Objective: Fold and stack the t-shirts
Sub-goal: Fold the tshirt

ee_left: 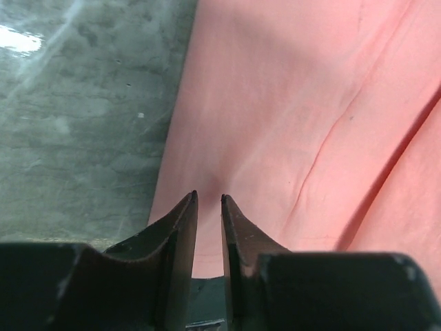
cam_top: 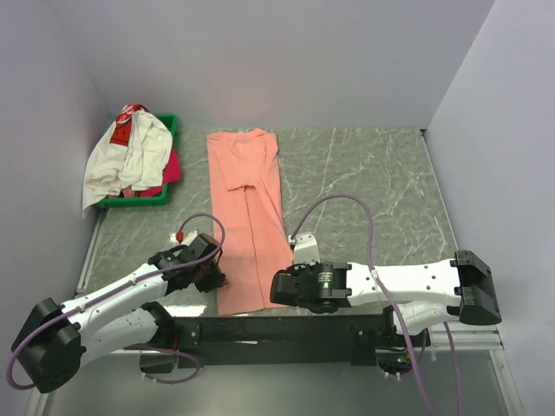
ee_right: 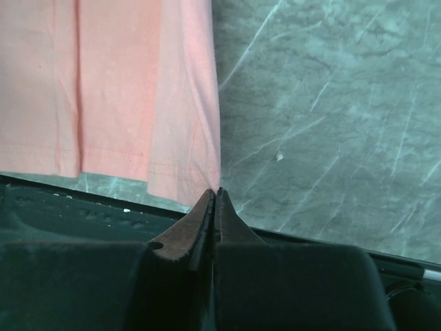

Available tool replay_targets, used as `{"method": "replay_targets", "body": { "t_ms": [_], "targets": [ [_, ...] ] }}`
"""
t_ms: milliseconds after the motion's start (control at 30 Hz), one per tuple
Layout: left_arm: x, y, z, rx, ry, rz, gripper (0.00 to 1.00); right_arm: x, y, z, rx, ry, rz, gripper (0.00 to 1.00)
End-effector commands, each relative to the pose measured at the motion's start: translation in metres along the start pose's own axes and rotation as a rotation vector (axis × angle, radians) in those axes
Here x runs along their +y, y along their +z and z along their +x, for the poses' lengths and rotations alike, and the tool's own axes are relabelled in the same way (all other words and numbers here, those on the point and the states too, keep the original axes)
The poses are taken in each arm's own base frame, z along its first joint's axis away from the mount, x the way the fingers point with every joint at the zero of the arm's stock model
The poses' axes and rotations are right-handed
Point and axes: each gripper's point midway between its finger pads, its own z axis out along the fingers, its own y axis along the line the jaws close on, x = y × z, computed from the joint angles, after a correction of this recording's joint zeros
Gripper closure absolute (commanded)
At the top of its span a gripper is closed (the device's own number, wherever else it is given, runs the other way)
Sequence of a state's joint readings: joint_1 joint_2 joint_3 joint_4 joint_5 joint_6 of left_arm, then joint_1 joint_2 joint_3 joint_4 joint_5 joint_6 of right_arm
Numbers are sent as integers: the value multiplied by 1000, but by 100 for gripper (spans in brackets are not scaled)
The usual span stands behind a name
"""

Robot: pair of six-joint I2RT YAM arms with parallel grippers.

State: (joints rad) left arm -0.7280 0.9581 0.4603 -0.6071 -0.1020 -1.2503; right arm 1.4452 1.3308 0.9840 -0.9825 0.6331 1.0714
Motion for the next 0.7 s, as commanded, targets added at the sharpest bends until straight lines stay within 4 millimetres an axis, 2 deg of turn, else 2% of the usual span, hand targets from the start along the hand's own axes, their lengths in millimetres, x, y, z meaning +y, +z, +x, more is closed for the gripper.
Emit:
{"method": "replay_targets", "body": {
  "t_ms": [0,133,233,267,300,533,567,633,667],
  "targets": [
    [-22,-5,0,16,37,84,73,4,-12,-31,-79,6,-2,100],
    [-41,-9,4,41,67,189,70,13,-16,-42,-88,-25,-8,100],
    [-64,-16,8,66,91,307,66,20,-20,-46,-91,-33,-39,100],
    [-78,-19,7,61,105,370,66,22,-21,-47,-90,-34,-45,100],
    [-81,-20,8,69,105,391,65,22,-22,-47,-90,-33,-48,100],
    [-121,-20,30,165,138,553,64,27,-21,-41,-69,-13,-85,100],
    [-120,-15,40,200,142,531,64,28,-20,-40,-68,-9,-89,100],
    [-137,-16,45,205,153,589,65,30,-20,-39,-63,0,-101,100],
    [-139,-11,54,229,157,578,66,31,-20,-38,-60,3,-105,100]
  ]
}}
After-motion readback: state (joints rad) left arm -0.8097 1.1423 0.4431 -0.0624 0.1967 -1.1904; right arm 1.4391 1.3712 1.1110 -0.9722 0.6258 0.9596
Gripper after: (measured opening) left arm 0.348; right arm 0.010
